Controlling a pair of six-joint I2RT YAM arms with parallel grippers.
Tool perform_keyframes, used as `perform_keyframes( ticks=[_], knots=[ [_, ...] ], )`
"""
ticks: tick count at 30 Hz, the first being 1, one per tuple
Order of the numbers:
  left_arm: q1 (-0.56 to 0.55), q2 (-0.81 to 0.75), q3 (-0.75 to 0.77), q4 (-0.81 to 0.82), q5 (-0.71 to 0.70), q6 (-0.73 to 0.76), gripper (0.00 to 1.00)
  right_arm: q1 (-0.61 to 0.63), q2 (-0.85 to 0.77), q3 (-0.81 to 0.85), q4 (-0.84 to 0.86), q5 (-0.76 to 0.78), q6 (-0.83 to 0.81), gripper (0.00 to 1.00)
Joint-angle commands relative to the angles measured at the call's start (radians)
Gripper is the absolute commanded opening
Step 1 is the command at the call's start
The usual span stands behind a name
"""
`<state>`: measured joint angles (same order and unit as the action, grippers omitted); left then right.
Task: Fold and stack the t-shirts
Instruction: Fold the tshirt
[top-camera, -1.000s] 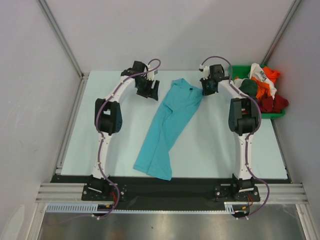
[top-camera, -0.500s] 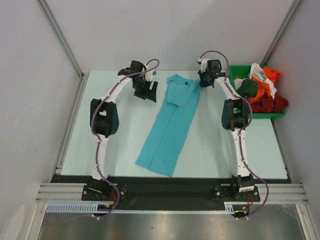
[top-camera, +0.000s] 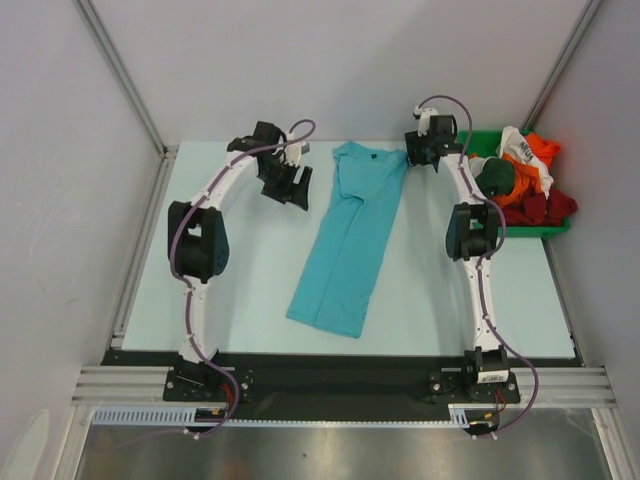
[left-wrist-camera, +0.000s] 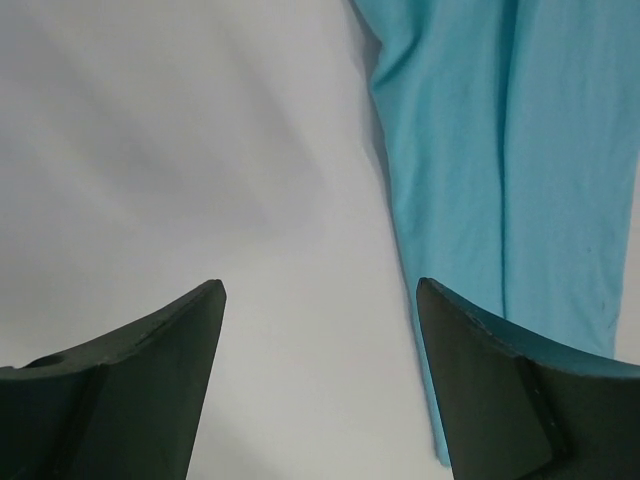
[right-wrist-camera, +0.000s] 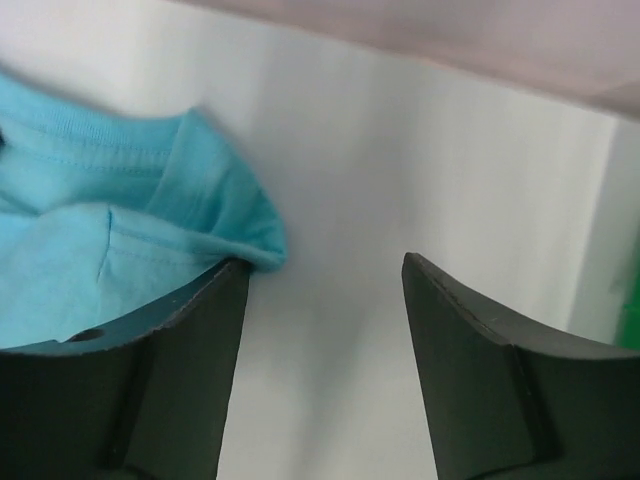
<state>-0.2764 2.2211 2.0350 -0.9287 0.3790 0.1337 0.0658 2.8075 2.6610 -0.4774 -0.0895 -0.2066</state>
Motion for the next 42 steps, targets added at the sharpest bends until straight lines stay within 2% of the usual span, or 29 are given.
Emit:
perform_keyframes(
  ticks=[1,4,5,6,9,11,12,16,22,29,32,36,39,42],
  knots=[
    [0.019,-0.121,-0.073,-0.085,0.116,0.024,0.84,-0.001,-0.161,-0.084,0.017,0.019,-0.020,0.68],
    [0.020,-0.095,-0.125,-0.230,0.242,0.059,0.79,-0.014,-0.361,-0.295,0.071,-0.042,-0.031,0.69],
    [0.022,-0.092,-0.162,-0.258,0.273,0.073,0.78,-0.015,-0.411,-0.413,0.066,-0.053,-0.033,0.68],
    [0.023,-0.087,-0.183,-0.309,0.334,0.111,0.75,-0.015,-0.477,-0.452,0.047,-0.087,-0.018,0.68],
    [0.023,-0.077,-0.229,-0.372,0.377,0.161,0.68,-0.018,-0.561,-0.582,-0.067,-0.174,0.042,0.65],
    [0.023,-0.089,-0.278,-0.375,0.382,0.159,0.68,-0.026,-0.653,-0.688,-0.104,-0.240,0.134,0.62],
    [0.023,-0.093,-0.295,-0.372,0.385,0.161,0.67,-0.026,-0.692,-0.817,-0.102,-0.269,0.162,0.60],
    [0.023,-0.136,-0.387,-0.364,0.386,0.158,0.66,0.005,-0.864,-1.108,-0.072,-0.407,0.256,0.63],
    [0.016,-0.215,-0.593,-0.326,0.406,0.141,0.65,0.135,-1.094,-1.451,-0.061,-0.535,0.398,0.61],
    [-0.004,-0.253,-0.751,-0.230,0.360,0.067,0.64,0.267,-1.244,-1.748,0.026,-0.544,0.613,0.59],
    [-0.030,-0.252,-0.788,-0.181,0.322,0.046,0.63,0.331,-1.289,-1.829,0.062,-0.532,0.705,0.59],
    [-0.052,-0.210,-0.835,-0.107,0.287,0.026,0.63,0.358,-1.327,-1.920,0.106,-0.543,0.785,0.57],
    [-0.055,-0.175,-0.868,-0.038,0.225,0.004,0.61,0.405,-1.355,-2.033,0.222,-0.520,0.869,0.57],
    [-0.069,-0.166,-0.851,-0.036,0.209,0.003,0.60,0.480,-1.390,-2.093,0.319,-0.520,0.969,0.57]
  ],
)
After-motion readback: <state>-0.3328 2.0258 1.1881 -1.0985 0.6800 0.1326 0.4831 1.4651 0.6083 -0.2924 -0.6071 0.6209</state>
